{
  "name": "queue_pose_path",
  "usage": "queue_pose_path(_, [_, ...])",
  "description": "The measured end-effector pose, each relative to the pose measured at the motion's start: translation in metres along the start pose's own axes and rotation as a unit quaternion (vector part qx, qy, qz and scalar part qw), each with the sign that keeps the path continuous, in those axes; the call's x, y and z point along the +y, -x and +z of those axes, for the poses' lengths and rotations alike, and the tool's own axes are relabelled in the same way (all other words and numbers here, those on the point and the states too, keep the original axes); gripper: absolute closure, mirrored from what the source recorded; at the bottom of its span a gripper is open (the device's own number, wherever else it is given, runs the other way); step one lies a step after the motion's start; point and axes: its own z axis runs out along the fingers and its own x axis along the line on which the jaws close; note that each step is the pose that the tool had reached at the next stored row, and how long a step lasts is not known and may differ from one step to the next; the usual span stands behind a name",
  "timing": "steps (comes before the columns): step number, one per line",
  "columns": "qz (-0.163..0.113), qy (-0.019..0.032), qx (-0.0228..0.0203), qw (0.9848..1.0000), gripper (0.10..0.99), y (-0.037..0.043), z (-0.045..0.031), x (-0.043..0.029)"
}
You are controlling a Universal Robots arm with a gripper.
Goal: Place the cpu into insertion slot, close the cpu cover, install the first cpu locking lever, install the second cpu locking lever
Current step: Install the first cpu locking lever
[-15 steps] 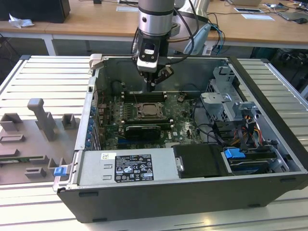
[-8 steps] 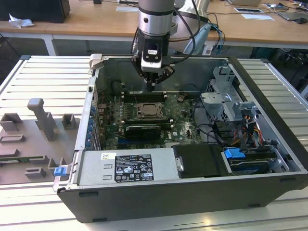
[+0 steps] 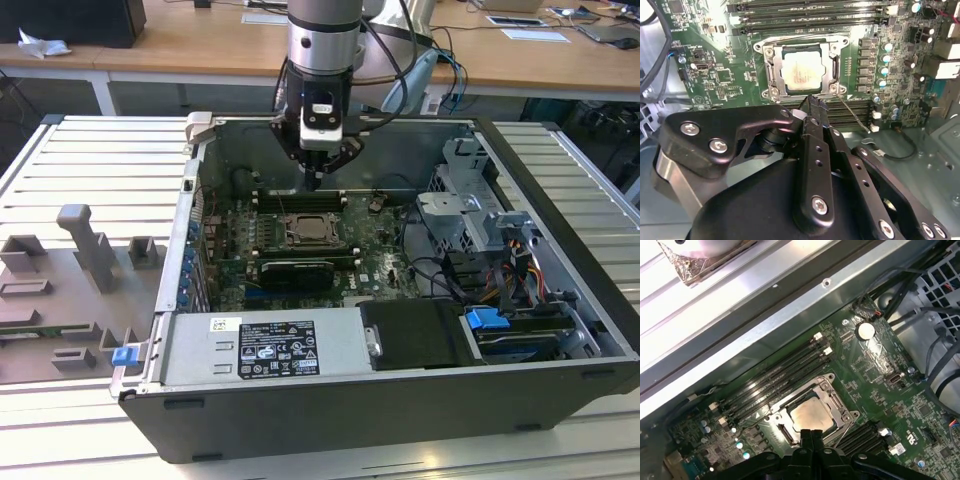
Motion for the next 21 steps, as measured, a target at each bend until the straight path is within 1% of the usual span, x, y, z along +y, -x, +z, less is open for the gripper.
queue_pose_path(5, [-0.021, -0.0001, 0.0004, 0.9998, 0.98, 0.0, 0.0, 0.0])
queue_pose_path(7, [-0.035, -0.0002, 0.0007, 0.9994, 0.98, 0.0, 0.0, 0.0])
queue_pose_path(9, [-0.055, -0.0003, 0.001, 0.9985, 0.98, 0.0, 0.0, 0.0])
queue_pose_path(12, [-0.084, -0.0005, 0.0016, 0.9965, 0.98, 0.0, 0.0, 0.0])
queue_pose_path(14, [-0.097, -0.0006, 0.0018, 0.9953, 0.98, 0.0, 0.0, 0.0])
queue_pose_path(18, [-0.125, -0.0008, 0.0024, 0.9921, 0.98, 0.0, 0.0, 0.0])
queue_pose_path(19, [-0.134, -0.0008, 0.0025, 0.991, 0.98, 0.0, 0.0, 0.0])
queue_pose_path(21, [-0.144, -0.0009, 0.0027, 0.9896, 0.98, 0.0, 0.0, 0.0])
